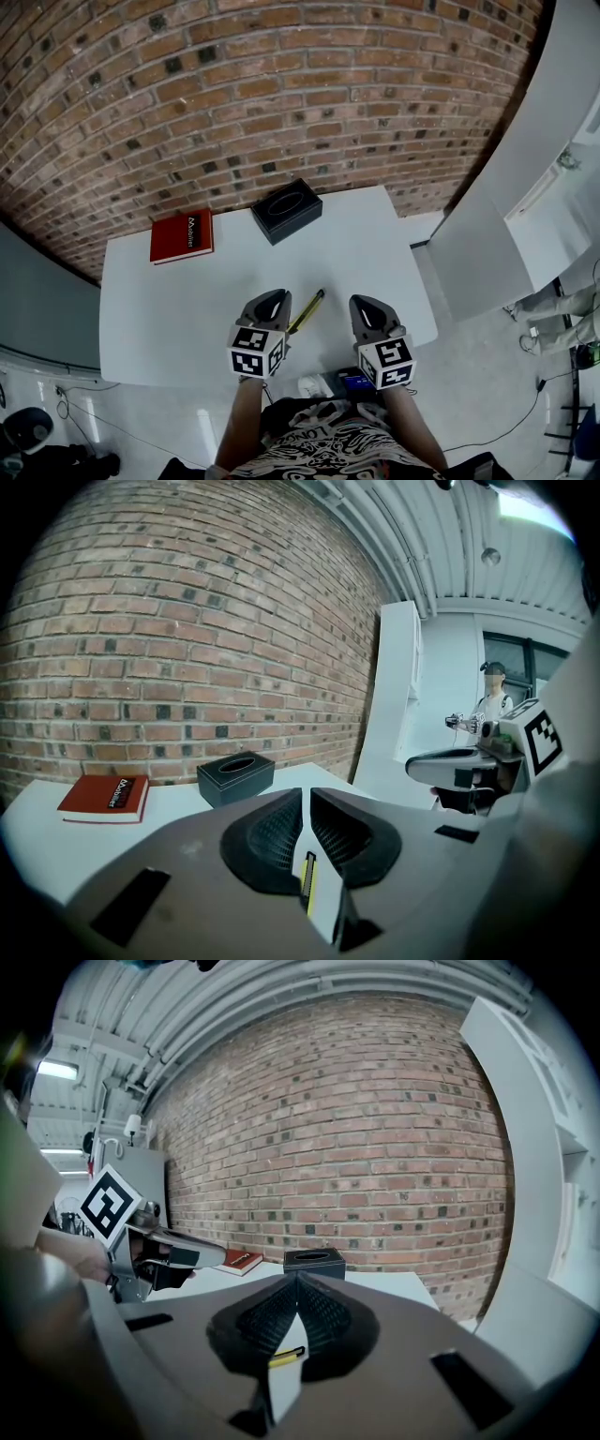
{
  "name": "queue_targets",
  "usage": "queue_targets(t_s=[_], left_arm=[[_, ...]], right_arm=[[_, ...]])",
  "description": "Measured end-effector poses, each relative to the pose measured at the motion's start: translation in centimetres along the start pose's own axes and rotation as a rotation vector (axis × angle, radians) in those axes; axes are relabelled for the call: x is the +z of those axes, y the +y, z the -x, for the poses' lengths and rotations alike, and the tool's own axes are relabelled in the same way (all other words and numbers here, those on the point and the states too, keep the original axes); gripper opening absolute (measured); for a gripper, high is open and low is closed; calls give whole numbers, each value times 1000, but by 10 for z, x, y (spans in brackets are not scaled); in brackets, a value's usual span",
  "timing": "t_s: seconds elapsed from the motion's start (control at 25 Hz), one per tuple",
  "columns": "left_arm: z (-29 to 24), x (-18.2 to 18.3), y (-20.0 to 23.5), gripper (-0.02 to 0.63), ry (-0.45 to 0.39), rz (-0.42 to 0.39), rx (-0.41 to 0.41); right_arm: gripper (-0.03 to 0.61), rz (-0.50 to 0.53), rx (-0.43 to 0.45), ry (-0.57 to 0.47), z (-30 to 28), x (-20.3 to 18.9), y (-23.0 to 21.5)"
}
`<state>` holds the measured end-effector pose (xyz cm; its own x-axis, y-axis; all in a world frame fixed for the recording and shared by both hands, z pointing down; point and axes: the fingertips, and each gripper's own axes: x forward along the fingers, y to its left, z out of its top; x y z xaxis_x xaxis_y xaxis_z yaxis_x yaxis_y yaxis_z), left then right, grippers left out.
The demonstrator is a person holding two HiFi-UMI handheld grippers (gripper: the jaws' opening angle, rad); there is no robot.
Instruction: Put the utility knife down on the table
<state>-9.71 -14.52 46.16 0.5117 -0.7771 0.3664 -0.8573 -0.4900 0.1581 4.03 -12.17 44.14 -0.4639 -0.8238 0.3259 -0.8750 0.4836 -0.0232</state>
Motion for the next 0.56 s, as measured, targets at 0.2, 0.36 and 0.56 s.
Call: queue_targets(t_s=[0.2, 0.36, 0.56], left_arm=[[3, -2, 6, 34, 1, 6, 8], [4, -3, 10, 32, -2, 15, 9], [6, -5, 14, 32, 0, 19, 12]], right_arm=[[0, 1, 5, 4, -4, 1, 3], [0, 4, 7, 9, -7, 1, 7], [0, 2, 7, 13, -8, 0, 9]])
